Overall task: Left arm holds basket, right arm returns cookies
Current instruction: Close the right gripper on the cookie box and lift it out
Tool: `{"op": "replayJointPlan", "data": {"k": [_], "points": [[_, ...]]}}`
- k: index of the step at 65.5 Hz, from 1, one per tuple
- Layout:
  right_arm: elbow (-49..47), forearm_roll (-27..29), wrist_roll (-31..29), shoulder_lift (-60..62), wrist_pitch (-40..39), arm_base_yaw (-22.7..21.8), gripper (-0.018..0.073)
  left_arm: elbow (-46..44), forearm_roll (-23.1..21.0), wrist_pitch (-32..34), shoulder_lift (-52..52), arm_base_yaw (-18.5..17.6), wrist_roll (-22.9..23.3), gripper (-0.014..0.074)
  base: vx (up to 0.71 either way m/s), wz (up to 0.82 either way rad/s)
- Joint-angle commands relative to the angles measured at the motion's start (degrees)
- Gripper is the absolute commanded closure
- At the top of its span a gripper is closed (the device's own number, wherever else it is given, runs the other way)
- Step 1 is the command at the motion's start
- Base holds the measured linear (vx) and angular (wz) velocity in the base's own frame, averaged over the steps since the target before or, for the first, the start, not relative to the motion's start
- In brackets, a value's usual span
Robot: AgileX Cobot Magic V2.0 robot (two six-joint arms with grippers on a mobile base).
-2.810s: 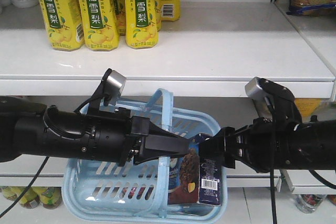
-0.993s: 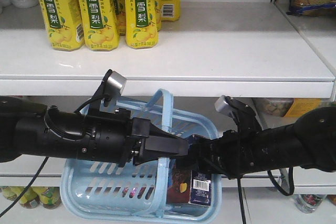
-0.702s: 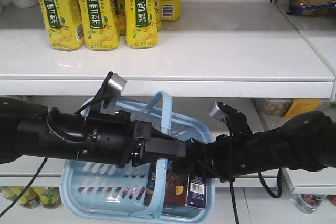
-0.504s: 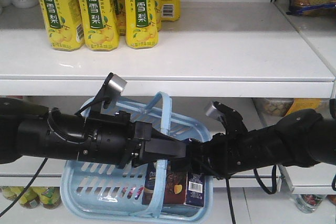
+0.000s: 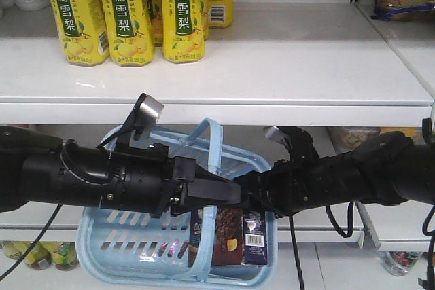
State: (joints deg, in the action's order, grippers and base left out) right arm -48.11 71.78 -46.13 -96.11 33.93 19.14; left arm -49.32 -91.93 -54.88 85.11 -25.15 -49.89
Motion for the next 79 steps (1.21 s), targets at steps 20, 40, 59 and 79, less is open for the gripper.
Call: {"op": "replayJointPlan", "data": {"k": [20, 40, 59, 79], "points": [[-1.6, 0.5, -3.2, 0.9, 0.7, -0.2, 0.041, -2.4, -10.0, -2.4, -2.6, 0.1, -1.4, 0.0599, 0.0, 0.0], [-1.6, 0.4, -4.3, 6.4, 2.2, -2.0, 0.047, -2.4, -10.0, -2.4, -2.6, 0.1, -1.4, 0.0599, 0.0, 0.0], [-1.6, -5.7, 0.6, 13.3, 3.1, -2.0, 0.0469, -2.4, -10.0, -2.4, -2.6, 0.1, -1.4, 0.0599, 0.0, 0.0], [-1.6, -10.3, 4.7, 18.9, 4.3, -2.0, 0.0469, -2.4, -10.0, -2.4, -2.6, 0.1, -1.4, 0.0599, 0.0, 0.0]]}}
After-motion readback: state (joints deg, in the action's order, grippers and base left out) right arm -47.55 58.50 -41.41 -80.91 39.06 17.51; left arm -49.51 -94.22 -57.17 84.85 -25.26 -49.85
